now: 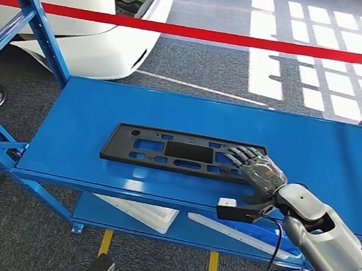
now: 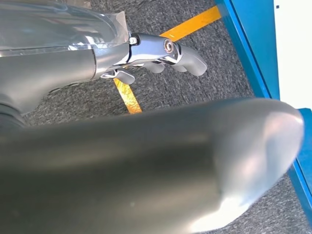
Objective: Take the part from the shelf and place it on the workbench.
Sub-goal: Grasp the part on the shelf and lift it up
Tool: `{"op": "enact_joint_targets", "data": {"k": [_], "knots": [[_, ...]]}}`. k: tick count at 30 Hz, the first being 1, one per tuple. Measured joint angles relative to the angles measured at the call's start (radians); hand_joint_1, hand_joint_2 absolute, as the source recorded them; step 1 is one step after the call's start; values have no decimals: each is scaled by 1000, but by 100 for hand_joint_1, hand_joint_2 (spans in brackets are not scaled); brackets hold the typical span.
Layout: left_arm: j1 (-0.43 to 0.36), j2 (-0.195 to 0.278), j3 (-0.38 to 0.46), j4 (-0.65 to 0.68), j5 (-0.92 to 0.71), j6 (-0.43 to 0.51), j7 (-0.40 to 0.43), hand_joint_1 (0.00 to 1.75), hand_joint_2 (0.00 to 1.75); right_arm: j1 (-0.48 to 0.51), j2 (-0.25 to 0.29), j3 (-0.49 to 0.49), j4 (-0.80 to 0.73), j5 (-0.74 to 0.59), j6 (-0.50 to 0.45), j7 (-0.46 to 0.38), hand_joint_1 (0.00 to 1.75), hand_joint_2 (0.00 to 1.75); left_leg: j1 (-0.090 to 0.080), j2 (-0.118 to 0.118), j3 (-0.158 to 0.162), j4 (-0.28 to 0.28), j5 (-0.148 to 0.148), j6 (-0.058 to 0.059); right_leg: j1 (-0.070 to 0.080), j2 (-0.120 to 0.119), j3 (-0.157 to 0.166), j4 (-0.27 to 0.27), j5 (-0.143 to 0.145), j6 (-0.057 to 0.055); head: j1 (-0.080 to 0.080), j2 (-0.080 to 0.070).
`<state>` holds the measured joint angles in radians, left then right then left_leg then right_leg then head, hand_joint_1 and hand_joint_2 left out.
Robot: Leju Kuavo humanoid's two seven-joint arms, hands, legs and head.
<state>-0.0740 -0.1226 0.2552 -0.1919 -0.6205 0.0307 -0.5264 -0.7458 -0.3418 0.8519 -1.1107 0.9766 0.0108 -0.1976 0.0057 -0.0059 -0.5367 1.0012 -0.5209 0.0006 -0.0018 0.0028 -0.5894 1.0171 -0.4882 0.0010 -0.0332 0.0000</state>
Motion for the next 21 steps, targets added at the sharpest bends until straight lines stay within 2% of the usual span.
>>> {"op": "enact_joint_targets", "data": {"k": [4,13,21], "knots": [[-3,-1,6,0,-8,-2,0,0,0,-3,25,5,66,28,-44,13,0,175,0,0,0,0,0,0,0,0,0,0,0,0,0,0],[-10,-2,13,0,-22,-5,4,0,0,-41,126,2,248,100,-128,52,0,175,0,0,6,0,0,0,0,1,6,0,0,0,0,0],[-10,-2,16,0,-35,-5,9,0,0,-54,176,-17,351,131,-202,67,0,175,0,0,11,0,0,0,0,1,10,0,0,0,0,0]]}}
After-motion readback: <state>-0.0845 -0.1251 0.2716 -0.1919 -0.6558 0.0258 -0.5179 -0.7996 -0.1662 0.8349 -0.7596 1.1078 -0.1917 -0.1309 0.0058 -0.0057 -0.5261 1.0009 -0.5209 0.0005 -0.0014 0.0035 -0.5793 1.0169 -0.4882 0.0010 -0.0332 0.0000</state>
